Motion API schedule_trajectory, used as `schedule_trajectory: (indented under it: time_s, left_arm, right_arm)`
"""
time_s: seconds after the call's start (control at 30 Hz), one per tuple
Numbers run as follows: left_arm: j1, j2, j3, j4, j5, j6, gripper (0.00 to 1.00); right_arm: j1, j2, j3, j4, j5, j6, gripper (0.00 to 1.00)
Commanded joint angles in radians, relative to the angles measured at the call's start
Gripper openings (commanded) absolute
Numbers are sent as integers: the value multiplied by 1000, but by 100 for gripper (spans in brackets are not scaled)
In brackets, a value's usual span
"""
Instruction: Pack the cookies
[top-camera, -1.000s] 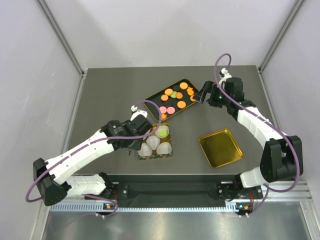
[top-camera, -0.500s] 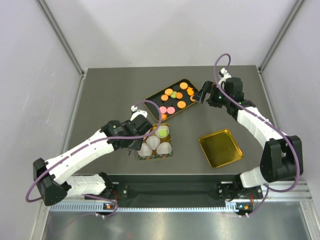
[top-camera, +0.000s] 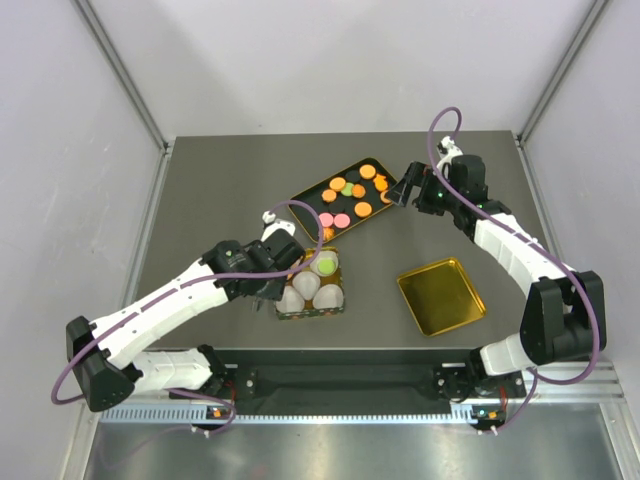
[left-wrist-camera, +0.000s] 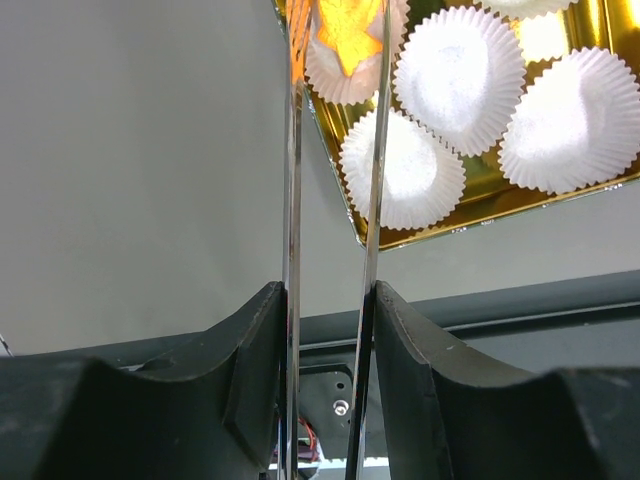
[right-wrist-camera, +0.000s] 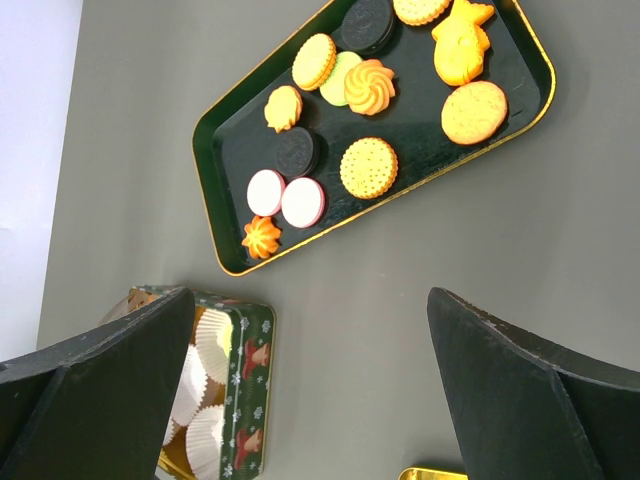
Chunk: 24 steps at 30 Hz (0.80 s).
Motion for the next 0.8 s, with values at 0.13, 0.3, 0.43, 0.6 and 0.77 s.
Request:
schedule_trajectory:
  time_s: [0.13, 0.3, 0.43, 0.6, 0.77]
  left_arm:
    - [-3, -51, 130, 29, 62, 52, 44]
    - [-3, -21, 239, 87, 60, 95, 45]
    - [-2, 127, 318, 171, 13, 148, 47]
    - [55, 326, 456, 265, 11, 219, 51]
    - [135, 490, 559, 306, 48, 258, 51]
  right_arm:
    - [17, 4, 56, 20, 6, -19, 100]
    - [16, 4, 56, 20, 6, -19, 100]
    - [16, 2, 54, 21, 6, -20, 100]
    - [16, -12, 54, 17, 10, -25, 100]
    - [16, -12, 55, 15, 4, -23, 100]
